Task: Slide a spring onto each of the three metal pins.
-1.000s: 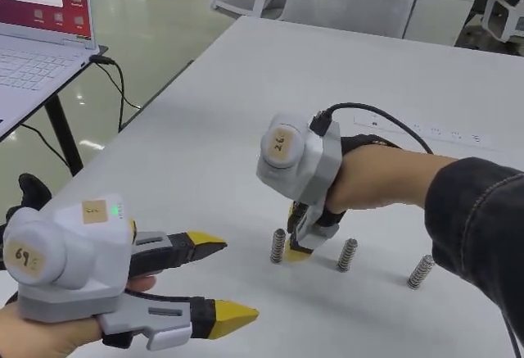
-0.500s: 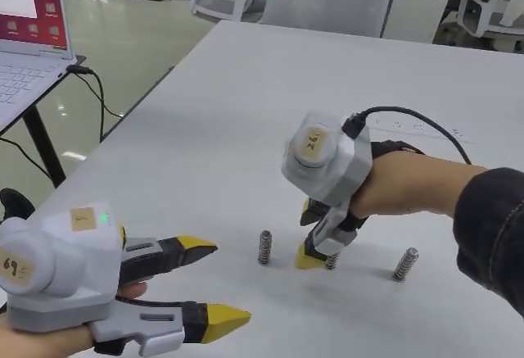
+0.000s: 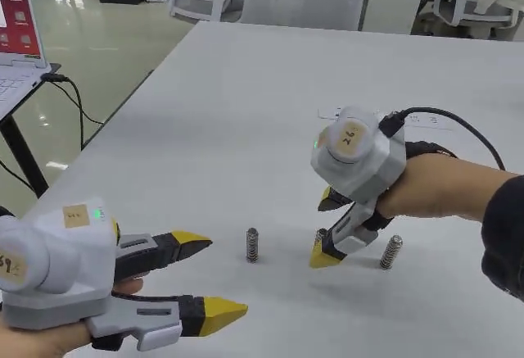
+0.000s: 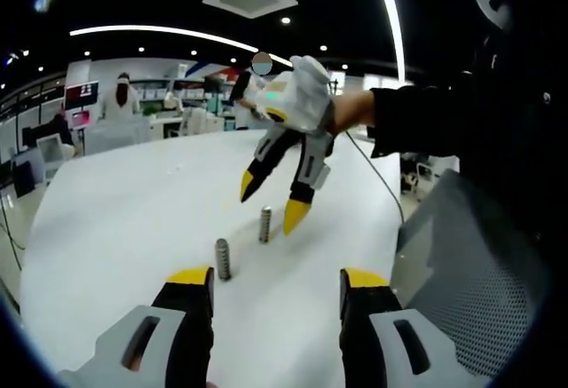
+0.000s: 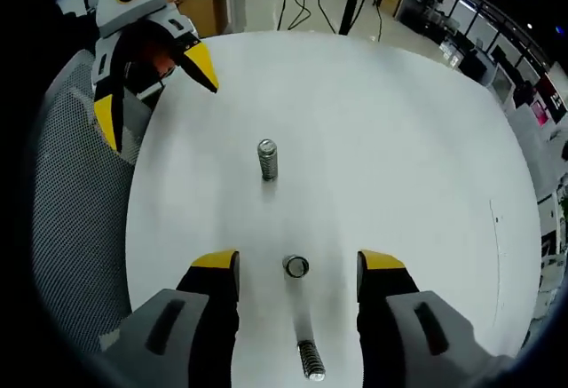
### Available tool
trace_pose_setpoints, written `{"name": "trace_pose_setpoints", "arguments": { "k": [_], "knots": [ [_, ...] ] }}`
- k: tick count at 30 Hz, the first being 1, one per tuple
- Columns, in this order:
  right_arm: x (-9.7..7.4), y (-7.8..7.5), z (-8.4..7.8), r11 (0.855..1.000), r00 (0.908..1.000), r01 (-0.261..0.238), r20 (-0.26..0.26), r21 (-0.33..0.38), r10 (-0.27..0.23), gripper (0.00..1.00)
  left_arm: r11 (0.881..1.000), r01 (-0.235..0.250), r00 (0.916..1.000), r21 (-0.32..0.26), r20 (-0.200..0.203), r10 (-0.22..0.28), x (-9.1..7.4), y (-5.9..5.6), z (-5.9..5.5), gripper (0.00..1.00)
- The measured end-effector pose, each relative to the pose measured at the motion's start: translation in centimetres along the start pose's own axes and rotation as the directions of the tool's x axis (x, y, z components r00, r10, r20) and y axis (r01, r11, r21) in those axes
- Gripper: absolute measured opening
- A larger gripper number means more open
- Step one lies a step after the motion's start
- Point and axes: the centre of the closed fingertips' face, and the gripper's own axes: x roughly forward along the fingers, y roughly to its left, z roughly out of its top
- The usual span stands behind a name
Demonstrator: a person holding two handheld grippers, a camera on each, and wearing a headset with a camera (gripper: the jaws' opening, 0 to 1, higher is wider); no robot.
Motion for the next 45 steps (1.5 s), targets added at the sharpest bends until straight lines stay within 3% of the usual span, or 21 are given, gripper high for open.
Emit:
{"name": "trace_pose_setpoints", "arguments": {
  "k": [8,16,24,34,45],
  "knots": [
    [-1.1,-0.5,-0.5,0.997,0.9969,0.049,0.059,0.052,-0.052,0.58,1.0,0.007,1.0,0.002,-0.006,-0.007,0.3,0.1,0.1,0.53],
    [-2.7,-1.0,-1.5,0.988,0.987,0.101,0.113,0.121,-0.115,0.61,1.0,0.013,0.9998,0.009,-0.012,-0.013,0.6,0.1,0.2,0.54],
    [-4.6,-1.5,-2.1,0.967,0.9656,0.155,0.176,0.202,-0.192,0.63,1.0,0.014,0.9998,0.01,-0.015,-0.014,1.0,0.4,0.2,0.54],
    [-6.5,-1.3,-3.6,0.939,0.9387,0.18,0.235,0.293,-0.253,0.64,1.0,0.018,0.9996,0.005,-0.021,-0.018,1.1,0.3,0.1,0.55],
    [-6.8,0.2,-6.2,0.918,0.9278,0.182,0.247,0.353,-0.279,0.65,1.0,0.024,0.9995,0.002,-0.021,-0.024,1.3,0.2,0.1,0.55]
  ]
}}
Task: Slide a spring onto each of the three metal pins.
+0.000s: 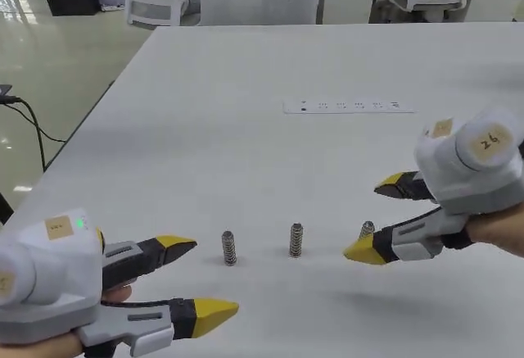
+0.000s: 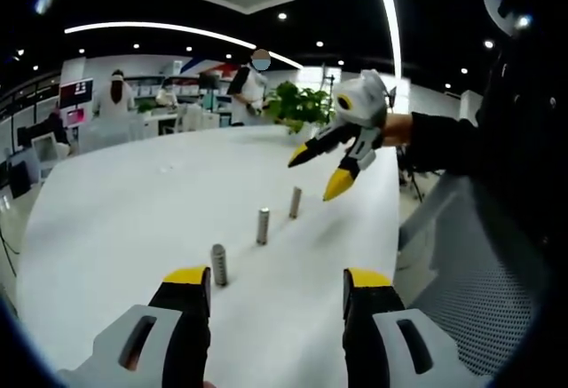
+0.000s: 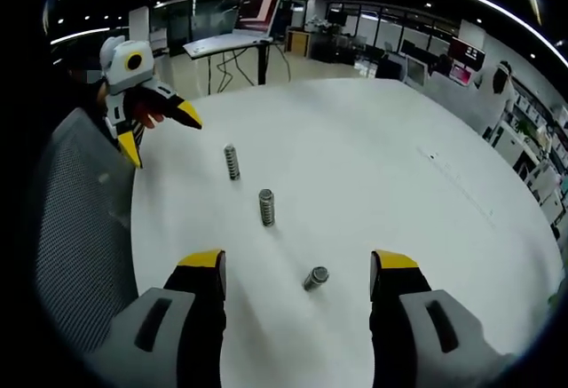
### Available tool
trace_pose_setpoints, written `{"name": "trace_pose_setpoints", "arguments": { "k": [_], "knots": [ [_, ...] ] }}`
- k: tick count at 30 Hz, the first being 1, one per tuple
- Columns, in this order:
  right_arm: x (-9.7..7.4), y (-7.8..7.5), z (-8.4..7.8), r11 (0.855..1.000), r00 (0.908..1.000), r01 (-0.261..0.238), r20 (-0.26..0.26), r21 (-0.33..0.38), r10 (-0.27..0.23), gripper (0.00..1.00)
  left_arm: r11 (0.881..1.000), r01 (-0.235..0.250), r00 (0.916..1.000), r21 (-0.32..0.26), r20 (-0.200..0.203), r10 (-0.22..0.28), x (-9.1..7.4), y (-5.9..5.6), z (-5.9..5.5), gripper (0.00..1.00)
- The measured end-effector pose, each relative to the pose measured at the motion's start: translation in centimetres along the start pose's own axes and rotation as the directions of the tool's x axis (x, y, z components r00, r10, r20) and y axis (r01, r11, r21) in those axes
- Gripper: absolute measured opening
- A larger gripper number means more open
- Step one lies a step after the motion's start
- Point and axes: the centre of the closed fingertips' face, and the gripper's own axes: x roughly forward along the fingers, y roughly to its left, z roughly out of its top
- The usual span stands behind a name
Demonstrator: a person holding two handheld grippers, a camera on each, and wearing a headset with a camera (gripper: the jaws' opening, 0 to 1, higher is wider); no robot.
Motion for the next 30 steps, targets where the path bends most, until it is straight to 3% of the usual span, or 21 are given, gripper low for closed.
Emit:
{"name": "trace_pose_setpoints", "arguments": {
  "k": [11,23,30],
  "knots": [
    [-0.8,0.4,-1.7,0.999,0.9993,0.007,0.036,0.041,-0.009,0.66,1.0,-0.001,1.0,-0.01,-0.001,0.001,0.0,-0.1,-0.2,0.56],
    [-1.4,1.3,-2.2,0.998,0.9929,0.008,0.118,0.056,-0.015,0.67,0.999,-0.02,0.9998,-0.032,0.005,0.02,0.0,0.3,-0.7,0.58],
    [-1.0,1.8,-3.0,0.998,0.9918,0.01,0.127,0.062,-0.018,0.68,0.998,-0.044,0.9988,-0.054,0.019,0.045,0.0,0.7,-0.9,0.6]
  ]
}}
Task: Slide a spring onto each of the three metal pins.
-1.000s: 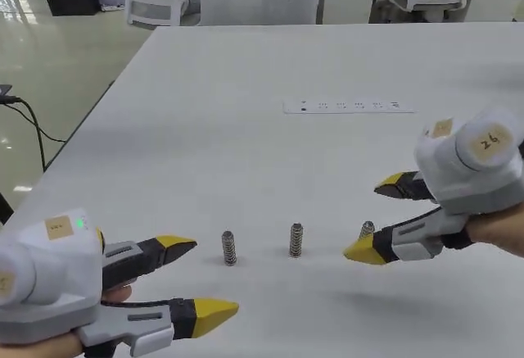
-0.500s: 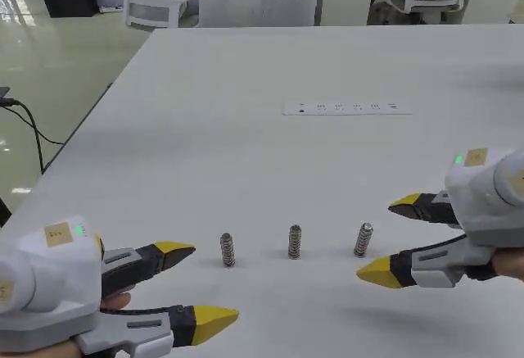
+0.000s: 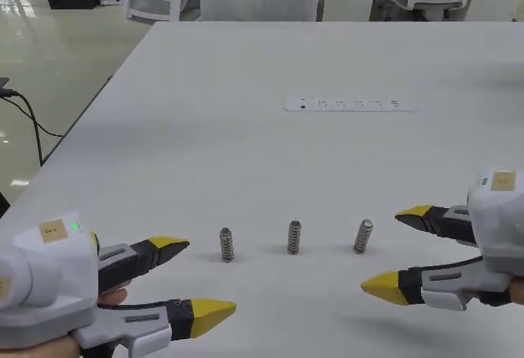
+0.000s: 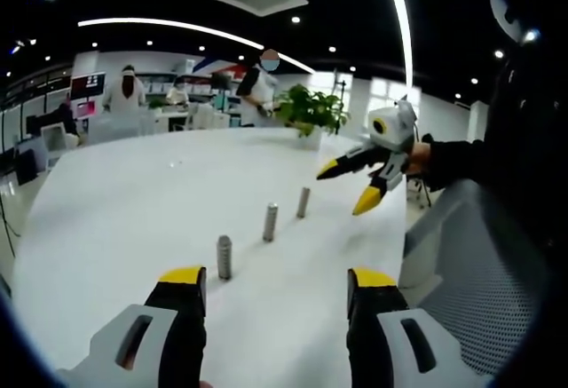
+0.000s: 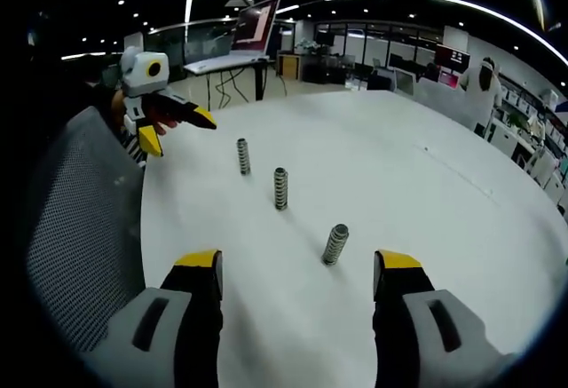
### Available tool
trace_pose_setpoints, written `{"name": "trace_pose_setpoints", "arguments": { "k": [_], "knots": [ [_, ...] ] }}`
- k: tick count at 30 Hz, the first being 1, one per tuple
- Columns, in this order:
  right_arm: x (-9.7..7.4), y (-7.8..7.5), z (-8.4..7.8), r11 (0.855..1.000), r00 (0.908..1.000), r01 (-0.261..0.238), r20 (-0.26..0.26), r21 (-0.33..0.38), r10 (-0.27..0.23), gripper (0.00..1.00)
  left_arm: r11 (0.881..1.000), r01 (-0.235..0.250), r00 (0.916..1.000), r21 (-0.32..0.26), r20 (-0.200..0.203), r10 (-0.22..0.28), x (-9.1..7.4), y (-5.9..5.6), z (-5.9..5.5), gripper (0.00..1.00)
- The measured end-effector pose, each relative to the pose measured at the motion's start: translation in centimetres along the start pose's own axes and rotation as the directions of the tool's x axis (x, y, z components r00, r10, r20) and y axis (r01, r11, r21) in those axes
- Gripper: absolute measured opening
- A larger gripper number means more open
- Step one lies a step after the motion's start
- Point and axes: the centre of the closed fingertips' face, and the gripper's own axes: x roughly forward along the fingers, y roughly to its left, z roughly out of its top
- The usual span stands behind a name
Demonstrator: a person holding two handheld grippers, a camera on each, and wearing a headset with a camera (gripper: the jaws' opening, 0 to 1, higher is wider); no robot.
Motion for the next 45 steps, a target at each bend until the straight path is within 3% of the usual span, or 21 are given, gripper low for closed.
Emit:
{"name": "trace_pose_setpoints", "arguments": {
  "k": [9,25,45],
  "knots": [
    [0.1,0.1,0.4,1.0,0.9997,-0.002,0.025,0.022,0.002,0.69,0.998,-0.056,0.9984,-0.016,0.003,0.056,-0.1,0.8,-0.2,0.63],
    [0.2,0.1,0.9,0.999,0.9987,-0.001,0.051,0.034,-0.001,0.72,0.995,-0.098,0.9949,-0.023,0.019,0.099,-0.8,1.2,0.6,0.64],
    [0.1,-0.1,0.9,0.999,0.9987,0.015,0.049,0.049,-0.017,0.73,0.996,-0.089,0.996,-0.021,0.006,0.09,-0.7,0.7,0.2,0.64]
  ]
}}
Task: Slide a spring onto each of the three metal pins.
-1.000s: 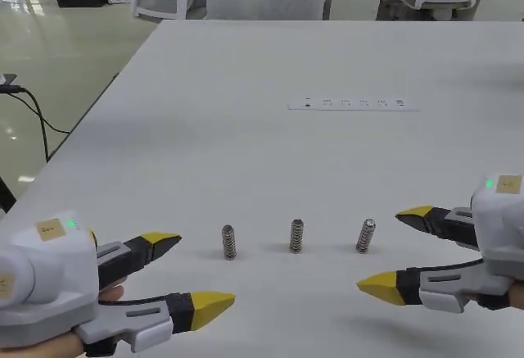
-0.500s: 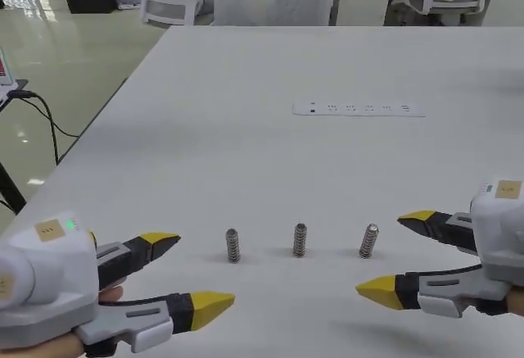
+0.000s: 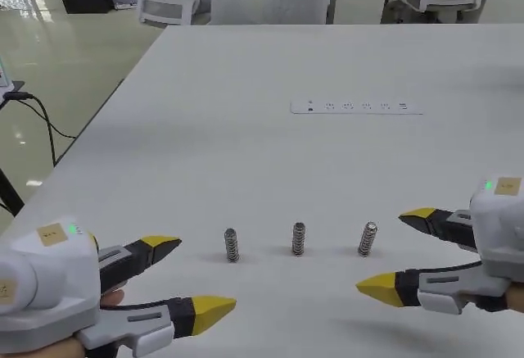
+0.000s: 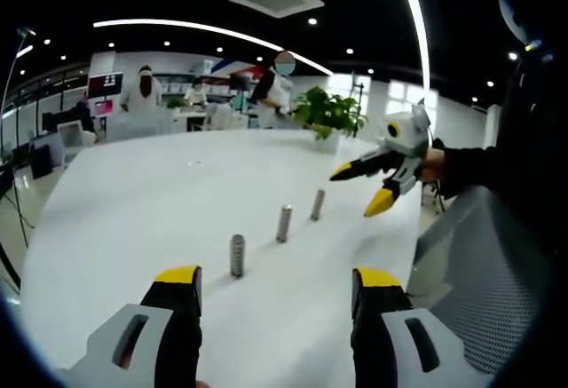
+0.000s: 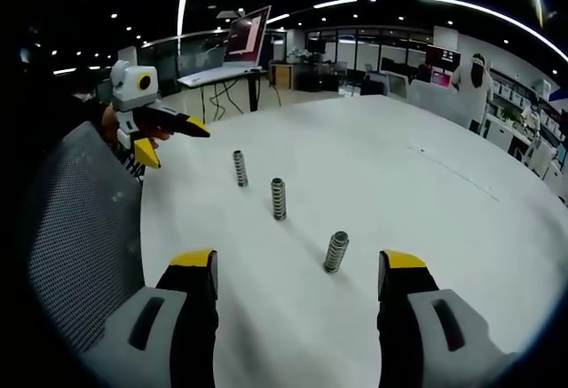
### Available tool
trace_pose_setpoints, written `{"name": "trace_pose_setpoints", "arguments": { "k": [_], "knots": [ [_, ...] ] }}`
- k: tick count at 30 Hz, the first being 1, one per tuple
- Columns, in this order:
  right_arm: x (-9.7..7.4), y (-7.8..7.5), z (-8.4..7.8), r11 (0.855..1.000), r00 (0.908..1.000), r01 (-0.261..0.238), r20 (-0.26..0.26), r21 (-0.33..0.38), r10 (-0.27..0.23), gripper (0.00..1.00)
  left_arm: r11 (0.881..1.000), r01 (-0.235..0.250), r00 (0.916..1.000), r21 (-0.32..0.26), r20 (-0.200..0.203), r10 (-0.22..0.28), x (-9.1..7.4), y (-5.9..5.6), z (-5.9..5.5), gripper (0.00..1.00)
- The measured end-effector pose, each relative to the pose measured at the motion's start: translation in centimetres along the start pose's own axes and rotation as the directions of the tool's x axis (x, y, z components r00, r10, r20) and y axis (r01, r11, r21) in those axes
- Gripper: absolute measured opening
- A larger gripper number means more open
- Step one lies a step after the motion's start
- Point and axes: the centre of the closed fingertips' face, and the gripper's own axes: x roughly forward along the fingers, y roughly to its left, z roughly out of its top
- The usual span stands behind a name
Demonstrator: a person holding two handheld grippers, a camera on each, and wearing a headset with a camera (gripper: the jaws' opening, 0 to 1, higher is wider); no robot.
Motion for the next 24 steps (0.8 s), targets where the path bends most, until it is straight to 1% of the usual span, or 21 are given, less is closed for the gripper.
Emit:
{"name": "trace_pose_setpoints", "arguments": {
  "k": [10,24],
  "knots": [
    [-0.12,-0.13,-0.06,1.0,1.0,0.009,-0.003,0.001,-0.009,0.73,1.0,0.011,0.9999,0.002,0.0,-0.011,0.14,-0.37,0.01,0.65],
    [-0.36,-0.13,0.0,1.0,0.9998,0.02,-0.001,0.001,-0.02,0.73,1.0,0.023,0.9996,0.01,-0.014,-0.023,0.26,-0.77,-0.15,0.64]
  ]
}}
